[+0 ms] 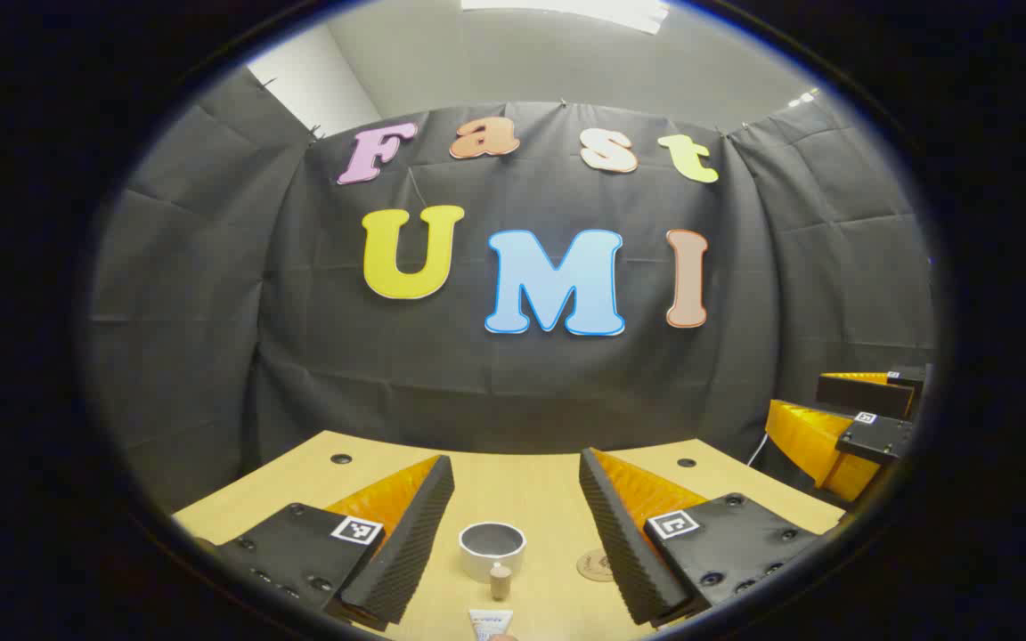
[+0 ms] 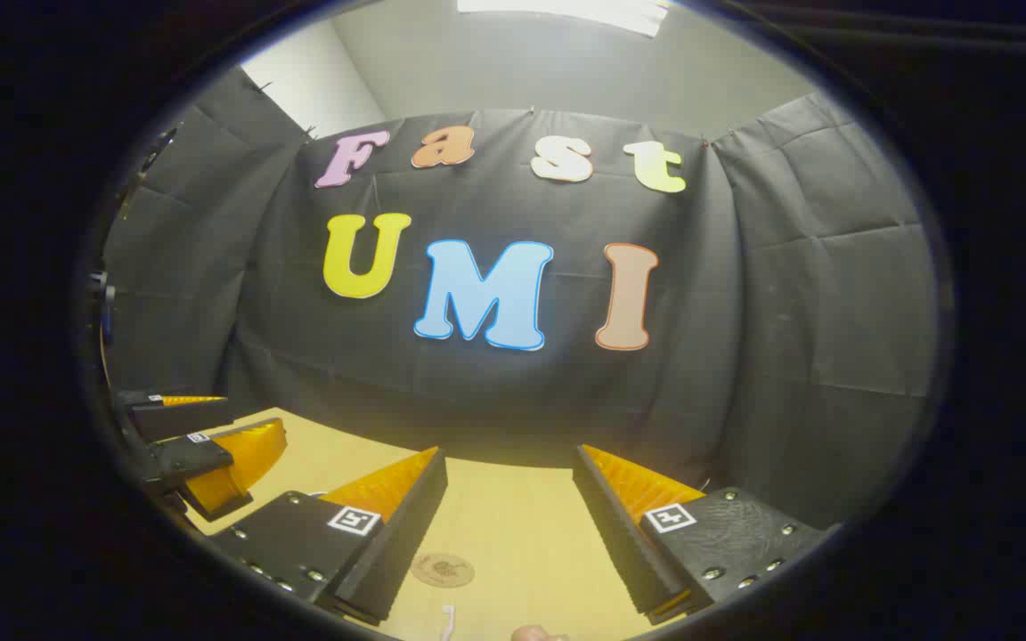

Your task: Put the toothbrush and toothpaste on the desktop into the cup, then pick up the cup and place it on the coaster on the desktop.

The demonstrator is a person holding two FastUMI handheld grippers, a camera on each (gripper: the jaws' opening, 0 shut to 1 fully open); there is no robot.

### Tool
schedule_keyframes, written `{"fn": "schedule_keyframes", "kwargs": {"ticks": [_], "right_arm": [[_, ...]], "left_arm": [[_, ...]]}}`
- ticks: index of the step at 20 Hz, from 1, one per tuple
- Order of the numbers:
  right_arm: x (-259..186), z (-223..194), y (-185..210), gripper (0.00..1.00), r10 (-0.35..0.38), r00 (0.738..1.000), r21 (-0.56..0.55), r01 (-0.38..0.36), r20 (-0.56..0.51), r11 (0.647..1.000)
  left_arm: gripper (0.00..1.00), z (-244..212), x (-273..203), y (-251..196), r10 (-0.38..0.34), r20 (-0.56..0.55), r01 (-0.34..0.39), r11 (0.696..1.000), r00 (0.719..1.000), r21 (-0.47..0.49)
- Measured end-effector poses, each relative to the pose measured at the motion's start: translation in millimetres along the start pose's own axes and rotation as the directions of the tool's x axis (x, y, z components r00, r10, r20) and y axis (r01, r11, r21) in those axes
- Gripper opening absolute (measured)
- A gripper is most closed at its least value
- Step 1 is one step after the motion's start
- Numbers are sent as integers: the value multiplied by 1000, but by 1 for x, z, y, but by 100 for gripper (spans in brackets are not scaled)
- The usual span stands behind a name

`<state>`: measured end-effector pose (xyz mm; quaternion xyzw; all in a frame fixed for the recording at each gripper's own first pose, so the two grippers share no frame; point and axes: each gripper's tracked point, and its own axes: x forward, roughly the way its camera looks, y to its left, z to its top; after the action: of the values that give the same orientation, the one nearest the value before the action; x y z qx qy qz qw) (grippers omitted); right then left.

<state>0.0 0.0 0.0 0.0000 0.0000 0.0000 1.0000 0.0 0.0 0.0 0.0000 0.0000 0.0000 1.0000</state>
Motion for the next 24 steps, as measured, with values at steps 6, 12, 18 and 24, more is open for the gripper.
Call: {"fn": "schedule_keyframes", "kwargs": {"ticks": [6, 12, 18, 24], "right_arm": [[0, 0, 0, 92, 0, 1000, 0, 0, 0, 1000], [-1, 0, -2, 92, 4, 1000, -11, -4, -8, 1000], [-1, 0, 0, 92, 13, 1000, 2, -13, -20, 1000], [2, -14, 5, 92, 39, 995, 16, -37, -87, 999]], "left_arm": [[92, 0, 3, 1, 4, 0, -4, 1000, 1000, 11], [92, 1, 8, 0, -1, -3, 1, 1000, 1000, 15], [93, -6, 8, -1, -11, -22, 11, 1000, 1000, 19], [94, -33, 12, 0, -23, -106, 26, 999, 994, 27]]}}
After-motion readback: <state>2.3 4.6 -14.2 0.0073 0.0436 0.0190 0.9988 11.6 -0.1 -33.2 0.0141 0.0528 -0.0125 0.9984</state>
